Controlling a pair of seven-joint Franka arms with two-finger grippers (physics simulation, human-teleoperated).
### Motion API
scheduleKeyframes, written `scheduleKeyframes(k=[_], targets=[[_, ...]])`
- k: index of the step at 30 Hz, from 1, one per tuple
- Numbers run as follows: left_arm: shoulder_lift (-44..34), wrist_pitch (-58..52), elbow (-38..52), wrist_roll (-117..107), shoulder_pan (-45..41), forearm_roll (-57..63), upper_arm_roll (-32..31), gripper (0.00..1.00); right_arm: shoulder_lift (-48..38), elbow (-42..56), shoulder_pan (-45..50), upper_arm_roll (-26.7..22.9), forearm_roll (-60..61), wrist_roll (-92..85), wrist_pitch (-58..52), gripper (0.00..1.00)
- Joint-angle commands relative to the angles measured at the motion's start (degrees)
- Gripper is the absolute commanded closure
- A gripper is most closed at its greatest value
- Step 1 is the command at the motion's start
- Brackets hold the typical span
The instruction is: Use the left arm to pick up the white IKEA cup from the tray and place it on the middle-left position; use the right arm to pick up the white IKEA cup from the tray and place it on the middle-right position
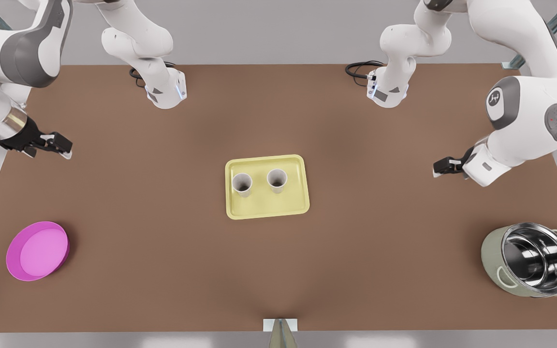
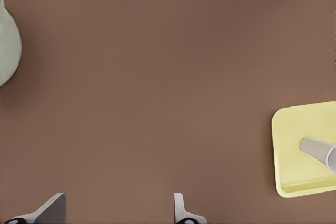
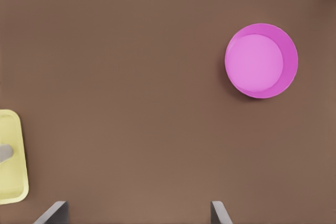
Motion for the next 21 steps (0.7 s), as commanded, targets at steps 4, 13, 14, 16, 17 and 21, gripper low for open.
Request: scheduleKeyframes(k=[4, 13, 14, 16, 17, 21], targets=[[0.28, 2.96, 0.31, 2.09, 0.05, 0.33, -0.02, 0.00, 2.24, -0.06, 1.64, 3.30, -0.06, -1.30, 2.01, 0.00], [-0.33, 1.56, -0.74, -2.57, -3.73, 3.85, -0.11, 0.00, 17.00, -0.32, 18.15, 13.41, -1.03, 20.41, 15.45, 0.00], [-0.25, 0.67, -0.83, -2.57, -4.17, 3.76, -0.19, 0.00, 19.03, -0.50, 20.79, 13.41, -5.15, 25.50, 17.66, 0.00], [-0.77, -1.26, -0.74, -2.30, -4.79, 3.85, -0.37, 0.00, 22.89, -2.34, 22.73, 13.41, -7.27, 30.08, 23.18, 0.00], [-0.34, -0.48, -0.74, -2.22, -4.70, 3.59, -0.28, 0.00, 23.25, -4.54, 22.82, 13.41, -7.27, 31.48, 26.61, 0.00], [0.46, 1.64, -0.66, -2.30, -4.79, 3.59, -0.37, 0.00, 23.60, -11.40, 23.78, 13.41, -7.36, 33.60, 35.06, 0.00]])
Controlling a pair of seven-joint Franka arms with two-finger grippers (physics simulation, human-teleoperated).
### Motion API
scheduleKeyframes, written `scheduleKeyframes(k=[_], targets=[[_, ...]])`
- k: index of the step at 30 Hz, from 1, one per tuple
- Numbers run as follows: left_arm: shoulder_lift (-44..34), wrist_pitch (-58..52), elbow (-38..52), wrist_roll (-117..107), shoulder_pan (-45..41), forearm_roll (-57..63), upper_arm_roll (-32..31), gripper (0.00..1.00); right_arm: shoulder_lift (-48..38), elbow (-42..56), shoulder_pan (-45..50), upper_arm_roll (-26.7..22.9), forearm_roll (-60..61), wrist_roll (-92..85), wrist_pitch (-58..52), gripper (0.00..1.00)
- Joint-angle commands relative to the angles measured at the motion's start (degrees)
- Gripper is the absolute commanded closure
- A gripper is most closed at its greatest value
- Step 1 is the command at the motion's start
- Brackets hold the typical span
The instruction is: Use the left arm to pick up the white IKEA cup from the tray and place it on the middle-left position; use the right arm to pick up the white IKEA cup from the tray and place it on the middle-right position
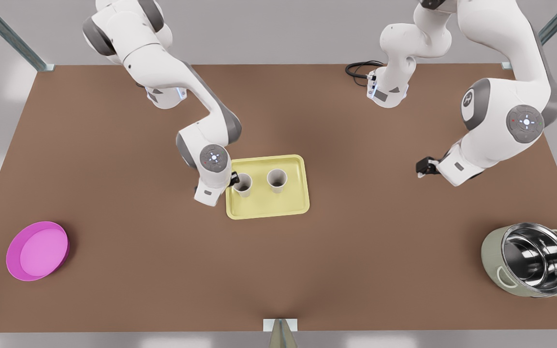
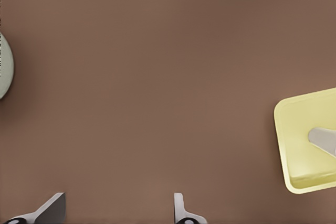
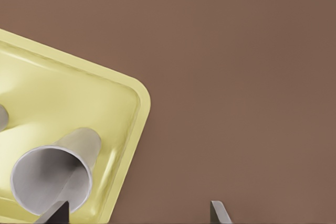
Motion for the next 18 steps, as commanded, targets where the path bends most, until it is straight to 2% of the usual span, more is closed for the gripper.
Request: scheduleKeyframes(k=[1, 5, 9, 11, 18], targets=[[0.05, 0.50, -0.14, -1.73, -0.02, -0.08, -0.01, 0.00, -0.57, -3.34, 0.07, 0.00, -0.65, 19.37, 14.23, 0.00], [2.07, 3.49, -0.84, -1.73, -0.11, -0.52, -0.10, 0.00, -2.50, -9.77, 0.86, 0.00, -0.65, 22.36, 20.93, 0.00], [2.16, 4.54, -1.55, 0.03, -0.02, -0.43, -0.01, 0.00, -3.30, -12.06, 1.47, 0.27, -0.65, 23.94, 20.76, 0.00], [2.42, 4.72, -1.72, 0.03, -0.02, -0.43, -0.01, 0.00, -3.03, -12.59, 1.47, 2.02, -0.56, 26.58, 20.40, 0.00], [2.86, 6.30, -3.13, 0.03, -0.02, -0.43, -0.01, 0.00, 0.30, -13.20, 1.30, 2.02, -0.56, 26.58, 20.40, 0.00]])
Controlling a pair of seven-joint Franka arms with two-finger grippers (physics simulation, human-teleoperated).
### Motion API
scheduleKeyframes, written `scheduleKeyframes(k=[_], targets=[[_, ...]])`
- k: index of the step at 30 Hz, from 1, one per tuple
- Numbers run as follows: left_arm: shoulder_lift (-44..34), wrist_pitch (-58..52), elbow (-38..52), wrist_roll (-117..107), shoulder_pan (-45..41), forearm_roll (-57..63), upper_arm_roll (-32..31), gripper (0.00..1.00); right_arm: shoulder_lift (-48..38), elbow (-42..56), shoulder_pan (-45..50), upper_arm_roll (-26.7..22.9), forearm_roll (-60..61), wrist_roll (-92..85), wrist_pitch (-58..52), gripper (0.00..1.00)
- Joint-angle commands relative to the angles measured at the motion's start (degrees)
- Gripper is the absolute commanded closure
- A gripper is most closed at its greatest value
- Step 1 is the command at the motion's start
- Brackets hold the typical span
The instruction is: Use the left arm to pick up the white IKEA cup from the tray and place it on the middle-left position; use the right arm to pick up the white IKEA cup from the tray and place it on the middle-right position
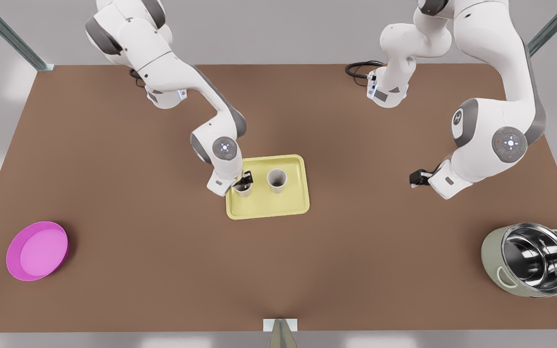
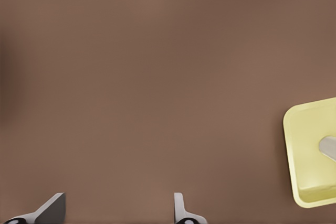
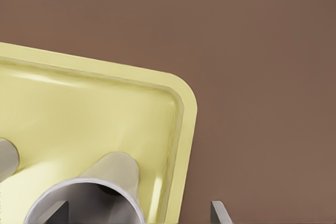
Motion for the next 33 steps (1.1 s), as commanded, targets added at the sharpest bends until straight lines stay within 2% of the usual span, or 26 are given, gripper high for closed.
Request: scheduleKeyframes(k=[1, 3, 7, 8, 15, 17, 19, 22, 23, 24, 26, 28, 29, 33], targets=[[0.14, 1.67, -0.05, 0.31, -0.03, 0.11, 0.08, 0.00, 0.69, 0.01, 0.03, 0.01, 0.06, 10.53, 1.06, 0.00], [0.14, 1.58, -0.05, 0.31, 0.06, 0.02, 0.08, 0.00, 1.92, 0.01, 0.03, 0.01, 0.06, 10.71, 0.79, 0.00], [0.23, 1.58, -0.05, 0.31, 0.06, 0.11, 0.08, 0.00, 3.94, 0.10, 2.05, 0.01, -0.02, 17.30, 0.27, 0.52], [0.32, 1.67, -0.05, 0.31, 0.06, 0.11, 0.08, 0.00, 3.94, 0.10, 2.05, 0.01, -0.02, 17.21, 0.27, 0.60], [0.49, 2.02, 0.21, 0.13, -0.12, 0.11, 0.08, 0.00, 2.01, 0.18, 1.35, -0.34, 0.15, 17.57, -1.40, 0.71], [0.49, 2.02, 0.39, -0.40, -0.20, 0.11, -0.09, 0.00, 0.61, 0.45, -0.23, -0.34, 0.59, 17.13, -3.16, 0.79], [0.67, 2.11, 0.56, -0.40, -0.29, 0.11, -0.09, 0.00, -0.19, 0.62, -1.02, -0.43, 0.68, 17.21, -4.48, 1.00], [0.67, 1.93, 0.56, -4.17, -2.93, 0.20, -0.18, 0.00, -4.93, 0.80, -1.55, -1.22, 1.20, 14.32, -9.48, 1.00], [1.02, 2.11, 0.56, -8.02, -5.90, 0.28, -0.18, 0.00, -7.29, 0.80, -5.06, -1.04, 4.71, 9.42, -10.72, 1.00], [1.64, 2.46, 0.39, -12.34, -9.42, 0.64, -0.09, 0.00, -9.15, 0.80, -9.97, -1.04, 8.32, -0.86, -13.44, 1.00], [1.90, 2.55, 0.21, -13.49, -10.31, 1.16, 0.00, 0.00, -9.85, 1.59, -17.18, -1.22, 8.06, -17.64, -16.70, 1.00], [2.08, 4.74, 0.21, -12.88, -11.10, 1.78, -0.18, 0.00, -9.33, 2.56, -26.07, -1.22, 7.97, -38.41, -16.26, 1.00], [2.95, 5.27, 0.30, -13.67, -14.17, 1.95, -0.09, 0.00, -8.37, 3.00, -30.11, -1.22, 7.89, -47.29, -15.64, 1.00], [2.78, 5.71, -0.67, -17.45, -16.46, -0.33, -0.27, 0.00, 0.34, 9.41, -35.65, -1.22, 7.62, -58.99, -14.68, 1.00]])
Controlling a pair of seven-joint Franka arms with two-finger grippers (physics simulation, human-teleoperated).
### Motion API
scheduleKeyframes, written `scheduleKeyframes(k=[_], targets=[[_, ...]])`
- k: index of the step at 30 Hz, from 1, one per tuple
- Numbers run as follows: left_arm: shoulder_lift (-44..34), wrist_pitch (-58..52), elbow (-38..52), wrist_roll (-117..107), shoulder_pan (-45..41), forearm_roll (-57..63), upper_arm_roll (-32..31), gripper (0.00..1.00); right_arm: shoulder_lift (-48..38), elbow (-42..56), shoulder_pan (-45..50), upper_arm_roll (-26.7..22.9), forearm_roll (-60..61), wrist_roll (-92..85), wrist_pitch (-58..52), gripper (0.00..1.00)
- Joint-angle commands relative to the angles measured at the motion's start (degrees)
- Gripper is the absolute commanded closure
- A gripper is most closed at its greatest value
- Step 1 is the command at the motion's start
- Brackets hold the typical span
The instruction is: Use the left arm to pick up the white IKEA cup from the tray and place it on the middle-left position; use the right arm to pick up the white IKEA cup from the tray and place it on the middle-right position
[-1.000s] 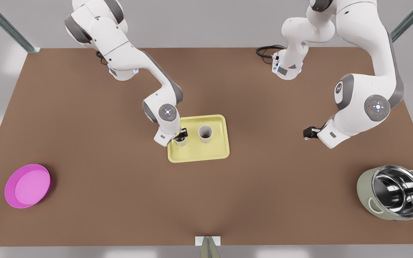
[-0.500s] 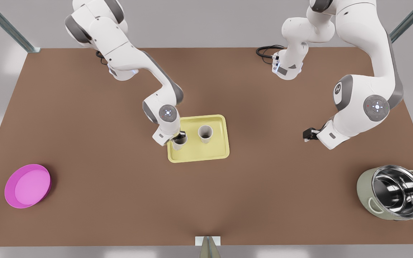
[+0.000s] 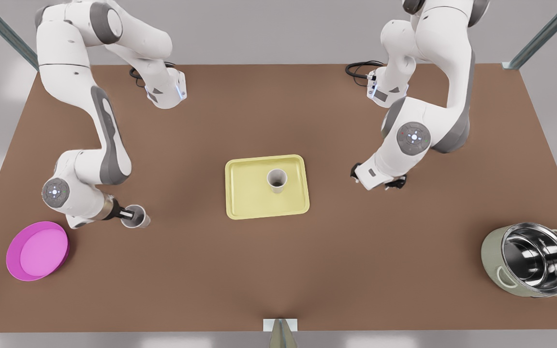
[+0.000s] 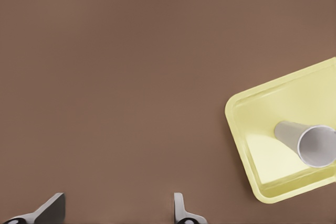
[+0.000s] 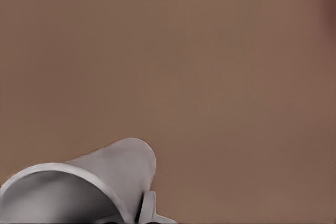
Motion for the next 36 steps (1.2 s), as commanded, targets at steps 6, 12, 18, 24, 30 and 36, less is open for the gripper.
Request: scheduleKeyframes(k=[6, 12, 18, 24, 30, 36], targets=[[-5.20, 18.95, -16.28, -18.07, -6.92, -5.83, -1.12, 0.00, 8.64, 1.61, -1.90, 0.04, -1.01, -45.64, 9.33, 1.00], [1.83, 24.92, -15.93, -29.15, -12.72, -2.84, -1.12, 0.00, 10.40, 2.49, -2.33, 0.04, -0.84, -45.73, 11.35, 0.61], [9.04, 27.74, -9.60, -32.66, -13.95, -1.88, -0.94, 0.00, 10.40, 2.49, -2.86, 0.13, -0.66, -45.90, 11.35, 0.00], [15.19, 27.56, -3.71, -42.60, -19.14, 3.84, -0.94, 0.00, 6.45, 2.40, -4.36, 0.21, 4.00, -48.63, 2.92, 0.00], [17.48, 27.82, -5.38, -43.83, -21.69, 3.67, -1.03, 0.00, -11.14, 8.02, -3.74, 2.06, 3.29, -36.68, -19.04, 0.00], [20.73, 33.01, -4.94, -44.62, -22.13, 3.32, -1.03, 0.00, -21.50, 14.54, 8.21, -6.55, -2.95, -29.20, -33.04, 0.00]])
